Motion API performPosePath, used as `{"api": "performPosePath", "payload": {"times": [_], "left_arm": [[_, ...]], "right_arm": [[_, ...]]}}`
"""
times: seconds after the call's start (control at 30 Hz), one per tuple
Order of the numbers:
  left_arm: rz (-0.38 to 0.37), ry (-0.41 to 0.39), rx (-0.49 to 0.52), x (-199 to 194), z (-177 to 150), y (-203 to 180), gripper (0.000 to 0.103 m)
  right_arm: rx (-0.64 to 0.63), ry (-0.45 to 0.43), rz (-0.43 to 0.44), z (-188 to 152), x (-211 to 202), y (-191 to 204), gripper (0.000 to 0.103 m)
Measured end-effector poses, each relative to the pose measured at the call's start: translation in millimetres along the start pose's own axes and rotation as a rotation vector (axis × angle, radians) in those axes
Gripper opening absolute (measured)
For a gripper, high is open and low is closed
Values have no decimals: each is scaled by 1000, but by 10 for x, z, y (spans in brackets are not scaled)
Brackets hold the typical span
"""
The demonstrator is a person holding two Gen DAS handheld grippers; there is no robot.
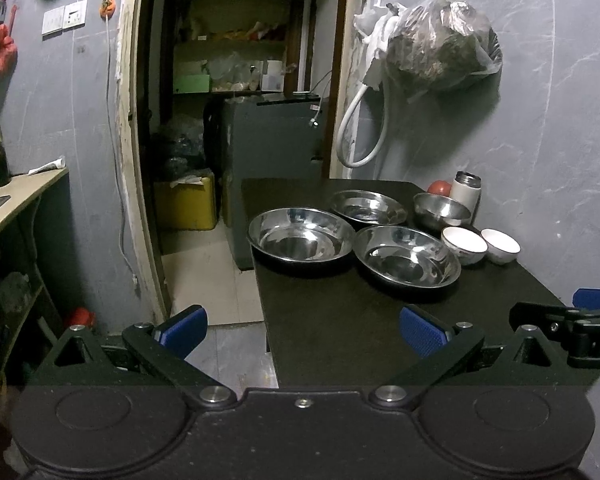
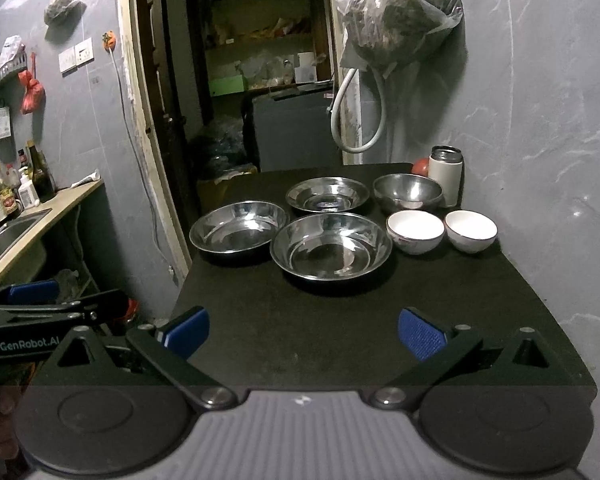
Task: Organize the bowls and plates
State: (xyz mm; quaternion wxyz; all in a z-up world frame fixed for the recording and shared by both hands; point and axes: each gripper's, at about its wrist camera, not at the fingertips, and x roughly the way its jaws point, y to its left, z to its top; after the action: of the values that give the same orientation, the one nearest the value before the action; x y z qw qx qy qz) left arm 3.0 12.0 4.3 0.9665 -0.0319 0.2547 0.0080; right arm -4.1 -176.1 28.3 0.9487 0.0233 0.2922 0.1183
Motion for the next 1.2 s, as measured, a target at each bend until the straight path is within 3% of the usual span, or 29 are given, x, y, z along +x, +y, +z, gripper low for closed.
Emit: {"api": "performPosePath", "payload": {"times": [0.43,0.87,1.2], "left_arm": [[14,37,3,247,23,-42,102],[39,122,16,826,185,-222,102],[139,216,-53,1241,497,80,102]], "right_arm": [[19,33,19,41,242,-141,103],[27,83,74,228,745,-455,103],[43,93,158,373,1184,-496,103]]}}
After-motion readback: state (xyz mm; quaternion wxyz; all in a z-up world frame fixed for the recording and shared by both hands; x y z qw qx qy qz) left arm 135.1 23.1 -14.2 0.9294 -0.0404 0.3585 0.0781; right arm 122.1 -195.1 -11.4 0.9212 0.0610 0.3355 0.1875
